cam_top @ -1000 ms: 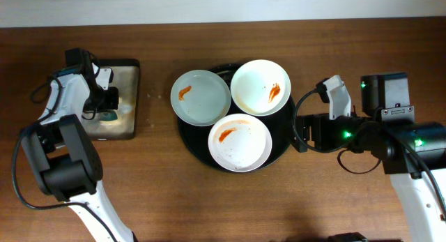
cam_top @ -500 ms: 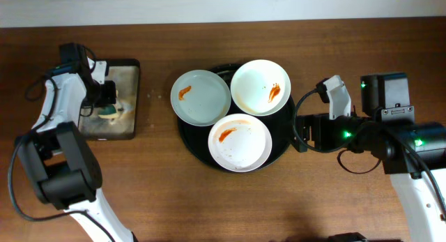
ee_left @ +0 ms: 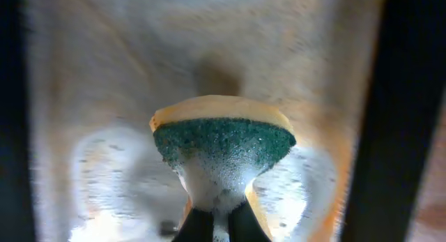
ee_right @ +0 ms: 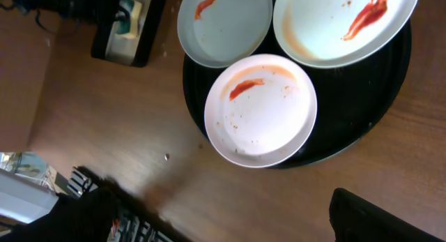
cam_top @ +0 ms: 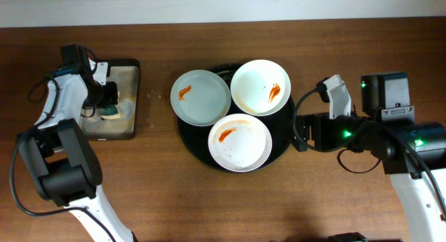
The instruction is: Clean dirty plates on tray and stack at the side
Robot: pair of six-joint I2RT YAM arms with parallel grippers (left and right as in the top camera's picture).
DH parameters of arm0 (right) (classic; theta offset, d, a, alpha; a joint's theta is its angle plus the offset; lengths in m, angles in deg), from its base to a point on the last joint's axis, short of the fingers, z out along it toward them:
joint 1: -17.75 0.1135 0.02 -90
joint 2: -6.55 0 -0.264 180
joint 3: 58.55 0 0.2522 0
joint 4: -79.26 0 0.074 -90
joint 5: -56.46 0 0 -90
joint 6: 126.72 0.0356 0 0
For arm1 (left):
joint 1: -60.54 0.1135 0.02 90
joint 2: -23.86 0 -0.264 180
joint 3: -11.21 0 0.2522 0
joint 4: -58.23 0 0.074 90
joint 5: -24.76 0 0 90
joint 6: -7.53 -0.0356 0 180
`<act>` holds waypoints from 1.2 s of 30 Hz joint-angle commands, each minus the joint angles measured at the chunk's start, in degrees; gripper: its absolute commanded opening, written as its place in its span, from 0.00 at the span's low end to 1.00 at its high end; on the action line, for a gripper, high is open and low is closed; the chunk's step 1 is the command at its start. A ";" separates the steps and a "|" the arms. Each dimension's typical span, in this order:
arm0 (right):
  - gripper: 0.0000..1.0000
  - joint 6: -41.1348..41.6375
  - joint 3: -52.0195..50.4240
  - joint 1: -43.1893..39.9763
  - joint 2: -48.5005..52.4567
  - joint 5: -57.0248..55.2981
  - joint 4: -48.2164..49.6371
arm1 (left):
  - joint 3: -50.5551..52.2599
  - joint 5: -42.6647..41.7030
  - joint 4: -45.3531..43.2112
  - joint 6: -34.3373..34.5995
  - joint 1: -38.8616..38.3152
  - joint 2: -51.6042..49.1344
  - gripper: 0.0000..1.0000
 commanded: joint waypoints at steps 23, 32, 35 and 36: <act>0.77 8.02 -0.35 5.81 20.94 -8.59 -1.38 | -1.97 -43.65 12.28 -0.63 -11.15 23.41 0.00; 0.47 4.20 -0.35 5.62 40.63 -8.46 4.61 | -1.95 -38.40 17.09 -0.83 -21.29 23.65 0.00; 0.43 2.60 -0.35 4.11 45.90 -7.43 7.08 | -1.95 -35.60 17.73 -0.79 -24.17 23.65 0.00; 0.43 0.94 -0.35 3.43 47.12 -5.84 7.65 | -1.84 -34.99 17.90 -0.79 -25.14 23.65 0.00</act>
